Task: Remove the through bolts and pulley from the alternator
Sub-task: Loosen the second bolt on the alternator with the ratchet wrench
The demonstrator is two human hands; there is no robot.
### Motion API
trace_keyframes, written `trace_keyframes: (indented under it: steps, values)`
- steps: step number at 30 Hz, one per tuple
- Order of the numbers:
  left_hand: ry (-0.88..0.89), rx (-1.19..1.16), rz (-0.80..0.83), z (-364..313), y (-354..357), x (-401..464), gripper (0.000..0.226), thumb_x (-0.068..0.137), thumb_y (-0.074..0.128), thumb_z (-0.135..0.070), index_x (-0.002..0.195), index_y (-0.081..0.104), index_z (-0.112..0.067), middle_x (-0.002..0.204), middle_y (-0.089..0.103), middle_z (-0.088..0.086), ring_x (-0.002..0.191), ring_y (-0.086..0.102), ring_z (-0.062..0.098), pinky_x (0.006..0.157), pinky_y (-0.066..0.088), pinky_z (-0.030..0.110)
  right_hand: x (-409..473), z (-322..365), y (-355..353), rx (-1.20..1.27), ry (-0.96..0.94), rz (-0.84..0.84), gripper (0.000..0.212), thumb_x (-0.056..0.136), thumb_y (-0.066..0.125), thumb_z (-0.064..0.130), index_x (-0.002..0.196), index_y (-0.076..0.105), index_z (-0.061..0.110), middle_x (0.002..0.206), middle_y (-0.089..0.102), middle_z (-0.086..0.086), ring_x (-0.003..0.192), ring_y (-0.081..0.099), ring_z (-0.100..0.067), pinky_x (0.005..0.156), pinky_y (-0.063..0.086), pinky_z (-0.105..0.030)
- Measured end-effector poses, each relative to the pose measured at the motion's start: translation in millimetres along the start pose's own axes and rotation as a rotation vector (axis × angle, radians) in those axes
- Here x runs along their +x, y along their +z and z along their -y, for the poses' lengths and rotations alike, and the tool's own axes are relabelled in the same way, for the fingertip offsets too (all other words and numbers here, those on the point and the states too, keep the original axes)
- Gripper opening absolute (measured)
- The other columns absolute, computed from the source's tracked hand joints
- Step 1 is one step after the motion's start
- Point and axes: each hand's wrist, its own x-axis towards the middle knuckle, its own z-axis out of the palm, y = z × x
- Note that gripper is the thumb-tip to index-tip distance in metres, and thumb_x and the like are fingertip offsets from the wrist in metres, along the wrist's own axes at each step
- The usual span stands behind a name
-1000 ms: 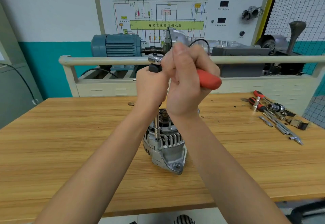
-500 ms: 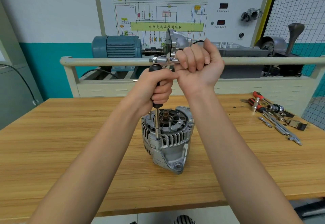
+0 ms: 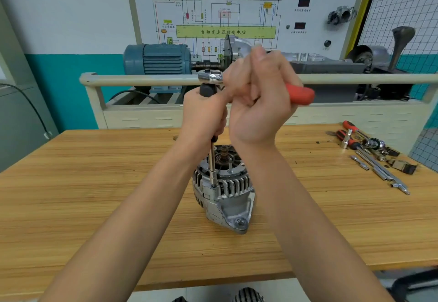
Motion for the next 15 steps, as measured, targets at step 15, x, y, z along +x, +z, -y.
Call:
trace_keyframes:
  steps: [15]
  values:
    - [-0.151, -0.109, 0.329, -1, -11, 5, 0.047, 0.088, 0.050, -0.004, 0.048, 0.032, -0.020, 0.037, 0.022, -0.007, 0.029, 0.015, 0.007, 0.034, 0.015, 0.013, 16, 4, -21, 0.373, 0.323, -0.086, 0.055, 0.093, 0.035, 0.007, 0.039, 0.036, 0.018, 0.035, 0.027, 0.005, 0.037, 0.015, -0.011, 0.044, 0.022, -0.026]
